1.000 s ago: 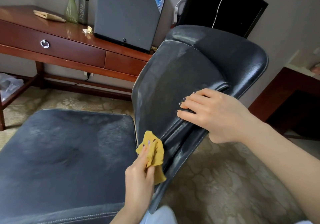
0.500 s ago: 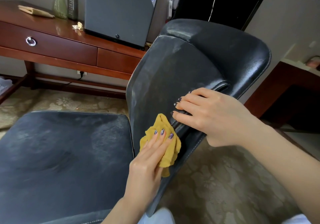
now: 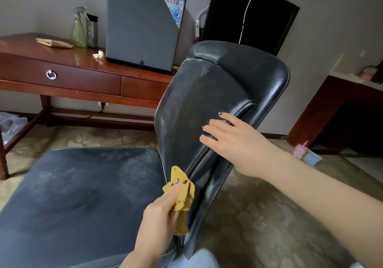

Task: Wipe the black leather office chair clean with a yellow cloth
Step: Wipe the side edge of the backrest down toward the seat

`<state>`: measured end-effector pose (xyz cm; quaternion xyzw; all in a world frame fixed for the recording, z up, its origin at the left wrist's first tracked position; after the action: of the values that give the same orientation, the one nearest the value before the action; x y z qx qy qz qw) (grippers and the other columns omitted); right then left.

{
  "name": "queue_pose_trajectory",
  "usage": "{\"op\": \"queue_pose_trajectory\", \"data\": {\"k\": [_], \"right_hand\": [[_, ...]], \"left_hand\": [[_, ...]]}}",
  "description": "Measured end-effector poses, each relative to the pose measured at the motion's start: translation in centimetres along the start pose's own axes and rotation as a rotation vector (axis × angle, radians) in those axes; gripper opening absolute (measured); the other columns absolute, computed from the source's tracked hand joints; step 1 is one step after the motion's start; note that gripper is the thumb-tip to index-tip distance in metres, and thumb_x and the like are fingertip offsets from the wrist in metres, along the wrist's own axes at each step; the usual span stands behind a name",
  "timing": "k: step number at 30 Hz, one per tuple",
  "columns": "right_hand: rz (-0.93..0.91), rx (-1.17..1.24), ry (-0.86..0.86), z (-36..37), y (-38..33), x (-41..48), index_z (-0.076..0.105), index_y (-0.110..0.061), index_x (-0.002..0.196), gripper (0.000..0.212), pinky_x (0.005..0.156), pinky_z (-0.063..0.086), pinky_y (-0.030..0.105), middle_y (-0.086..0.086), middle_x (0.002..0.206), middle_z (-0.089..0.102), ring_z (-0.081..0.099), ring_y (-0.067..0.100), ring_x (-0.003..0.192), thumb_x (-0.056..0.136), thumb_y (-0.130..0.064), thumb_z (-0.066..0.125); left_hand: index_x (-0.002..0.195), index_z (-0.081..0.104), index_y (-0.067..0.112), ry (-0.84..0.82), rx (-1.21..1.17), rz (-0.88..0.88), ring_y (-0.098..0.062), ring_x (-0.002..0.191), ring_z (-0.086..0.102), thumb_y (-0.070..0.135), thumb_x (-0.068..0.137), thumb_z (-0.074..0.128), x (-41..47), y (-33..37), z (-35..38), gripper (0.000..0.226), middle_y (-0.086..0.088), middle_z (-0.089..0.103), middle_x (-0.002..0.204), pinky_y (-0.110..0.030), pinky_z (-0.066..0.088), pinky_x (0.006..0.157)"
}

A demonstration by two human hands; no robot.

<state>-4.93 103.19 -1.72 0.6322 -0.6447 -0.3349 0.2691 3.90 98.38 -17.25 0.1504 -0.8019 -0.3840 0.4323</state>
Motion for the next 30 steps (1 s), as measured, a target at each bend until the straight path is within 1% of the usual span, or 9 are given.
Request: {"op": "queue_pose_trajectory", "data": {"k": [2,5,6,10,14,18,23,26,30], "right_hand": [[0.023,0.050,-0.053,-0.2,-1.0,-0.2,0.023,-0.017,0.148,0.073,0.117,-0.002,0.048,0.016,0.153,0.023,0.014,0.031,0.144,0.085,-0.017,0.061],[-0.074,0.206,0.044,-0.9,-4.4,-0.4,0.034,-0.023,0.142,0.074,0.116,0.007,0.048,0.010,0.145,0.039,0.028,0.027,0.139,0.075,-0.016,0.066],[-0.129,0.247,0.096,-1.1,-5.9,-0.4,0.041,-0.023,0.136,0.069,0.113,0.016,0.046,0.006,0.135,0.049,0.039,0.026,0.131,0.072,-0.013,0.064],[-0.237,0.391,0.223,-0.4,-10.4,-1.3,0.048,-0.018,0.121,0.048,0.093,0.040,0.033,-0.003,0.099,0.060,0.057,0.019,0.091,0.076,-0.007,0.061],[-0.214,0.355,0.431,-1.4,-9.5,-2.2,0.056,-0.015,0.109,0.024,0.075,0.045,0.027,-0.003,0.079,0.060,0.055,0.017,0.070,0.090,-0.002,0.051],[-0.184,0.240,0.629,-4.5,-6.8,-3.0,0.064,-0.014,0.092,0.019,0.065,0.046,0.029,-0.001,0.075,0.062,0.055,0.018,0.066,0.094,-0.002,0.051],[-0.219,0.112,0.802,-7.9,-3.4,-4.2,0.071,-0.013,0.086,0.017,0.061,0.050,0.033,0.002,0.078,0.068,0.064,0.019,0.068,0.092,-0.004,0.059],[-0.271,0.044,0.828,-9.0,-2.5,-4.9,0.073,-0.012,0.084,0.016,0.063,0.052,0.033,0.002,0.080,0.070,0.067,0.019,0.072,0.092,-0.007,0.061],[-0.227,-0.102,0.800,-9.0,0.9,-5.5,0.069,-0.009,0.077,0.018,0.065,0.053,0.034,0.005,0.077,0.069,0.067,0.023,0.072,0.091,-0.003,0.060]], "left_hand": [[0.097,0.059,0.037,-0.037,-0.088,-0.037,-0.001,0.070,0.048,0.025,0.097,0.052,-0.8,-0.1,-0.2,0.014,0.015,0.059,0.085,-0.009,0.029,0.083],[0.102,0.068,0.026,0.002,-0.040,0.019,0.008,0.110,0.057,0.022,0.091,0.056,-1.4,0.7,-0.8,0.017,0.023,0.064,0.102,-0.011,0.036,0.096],[0.103,0.070,0.024,0.035,-0.026,0.066,0.010,0.110,0.056,0.020,0.087,0.059,-1.4,1.4,-1.2,0.020,0.027,0.063,0.104,-0.011,0.041,0.094],[0.077,0.058,0.031,0.115,-0.048,0.168,0.021,0.066,0.046,0.023,0.077,0.057,-0.9,4.4,-2.4,0.008,0.030,0.050,0.069,0.003,0.033,0.060],[0.072,0.055,0.029,0.159,-0.087,0.180,0.017,0.059,0.040,0.022,0.073,0.057,-0.4,6.1,-3.1,0.008,0.032,0.042,0.062,0.003,0.028,0.056],[0.071,0.063,0.019,0.179,-0.154,0.312,0.018,0.072,0.045,0.016,0.076,0.058,1.0,9.6,-4.6,0.008,0.030,0.044,0.074,0.003,0.032,0.067],[0.116,0.066,0.011,0.099,-0.116,0.507,-0.005,0.128,0.047,0.013,0.084,0.059,2.0,12.8,-5.7,0.033,0.016,0.054,0.126,-0.024,0.039,0.106],[0.126,0.059,0.012,0.091,-0.082,0.569,-0.012,0.132,0.044,0.015,0.087,0.058,2.3,13.4,-6.0,0.039,0.013,0.048,0.139,-0.032,0.036,0.110],[0.115,0.067,0.013,0.135,-0.059,0.493,-0.014,0.127,0.051,0.018,0.086,0.058,2.6,11.9,-6.4,0.030,0.001,0.059,0.131,-0.037,0.040,0.107]]}}
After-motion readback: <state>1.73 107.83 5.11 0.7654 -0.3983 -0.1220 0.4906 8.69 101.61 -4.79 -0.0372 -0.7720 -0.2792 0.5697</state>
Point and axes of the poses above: each hand's wrist, its own x-axis towards the middle knuckle, its own z-axis out of the palm, y = z × x, the point moved 8 cm from there along x, towards the middle knuckle
